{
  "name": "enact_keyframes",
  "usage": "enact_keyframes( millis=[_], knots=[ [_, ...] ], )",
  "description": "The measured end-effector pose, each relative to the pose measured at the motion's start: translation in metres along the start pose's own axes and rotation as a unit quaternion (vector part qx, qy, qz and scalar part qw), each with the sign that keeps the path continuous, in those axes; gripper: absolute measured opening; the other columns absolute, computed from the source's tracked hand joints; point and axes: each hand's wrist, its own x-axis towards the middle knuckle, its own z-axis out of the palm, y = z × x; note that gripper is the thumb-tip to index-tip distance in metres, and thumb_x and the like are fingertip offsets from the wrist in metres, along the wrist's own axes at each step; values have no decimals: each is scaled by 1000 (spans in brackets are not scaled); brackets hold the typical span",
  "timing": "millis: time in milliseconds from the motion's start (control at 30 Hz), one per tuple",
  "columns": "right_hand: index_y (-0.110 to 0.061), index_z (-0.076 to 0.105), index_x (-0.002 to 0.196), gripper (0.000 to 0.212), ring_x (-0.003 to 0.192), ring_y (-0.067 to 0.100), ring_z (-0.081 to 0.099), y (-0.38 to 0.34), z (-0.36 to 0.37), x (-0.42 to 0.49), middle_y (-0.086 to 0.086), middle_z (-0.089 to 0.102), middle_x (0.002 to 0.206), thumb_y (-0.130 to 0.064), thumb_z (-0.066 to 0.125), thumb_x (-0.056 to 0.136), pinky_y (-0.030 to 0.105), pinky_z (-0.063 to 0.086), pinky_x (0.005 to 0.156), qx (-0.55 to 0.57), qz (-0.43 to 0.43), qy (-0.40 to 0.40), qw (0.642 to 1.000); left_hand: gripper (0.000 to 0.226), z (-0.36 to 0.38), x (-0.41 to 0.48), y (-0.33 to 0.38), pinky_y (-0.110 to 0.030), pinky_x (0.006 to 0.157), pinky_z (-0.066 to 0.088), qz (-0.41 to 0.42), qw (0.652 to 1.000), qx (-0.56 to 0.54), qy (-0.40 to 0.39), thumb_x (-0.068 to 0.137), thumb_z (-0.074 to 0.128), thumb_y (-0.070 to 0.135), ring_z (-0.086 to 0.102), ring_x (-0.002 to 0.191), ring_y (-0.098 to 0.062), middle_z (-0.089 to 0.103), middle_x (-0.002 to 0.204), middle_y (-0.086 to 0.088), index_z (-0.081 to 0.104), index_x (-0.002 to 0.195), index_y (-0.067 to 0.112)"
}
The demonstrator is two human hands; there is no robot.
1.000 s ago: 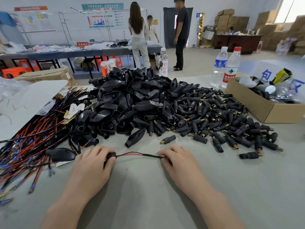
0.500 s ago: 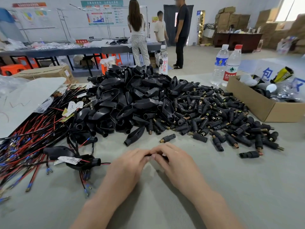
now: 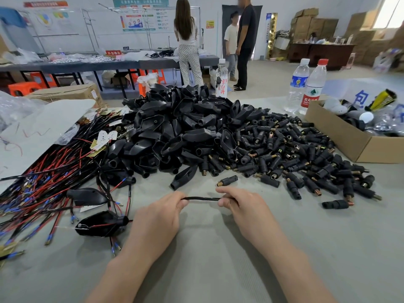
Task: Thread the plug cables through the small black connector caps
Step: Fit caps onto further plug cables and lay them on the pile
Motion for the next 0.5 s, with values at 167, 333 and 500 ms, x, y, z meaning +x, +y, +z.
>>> enact_keyframes(
  millis=[167,333,500],
  knots=[
    [-23,63,131,33,83,-7,54,2,-4,-1,-18,68,92,-10,53,102,1,36,76,-14,-10,-5,1000,17,-3,2,3,-36,60,49,14,1000,22,-9,102,51,36,57,62,-14,57,67,10,62,94,25],
    [-25,67,125,36,82,-15,57,5,-6,-1,-23,66,81,-5,48,102,6,40,70,13,17,-10,1000,18,-6,3,3,-35,58,49,23,999,38,-25,102,50,35,54,58,-12,47,60,12,61,92,25],
    [-26,71,116,29,79,-14,58,6,-7,-2,-36,64,74,-10,53,100,4,40,70,42,17,-10,999,21,-8,3,2,-33,61,48,24,996,72,-44,103,49,35,56,61,-15,52,64,9,61,91,24]
  ],
)
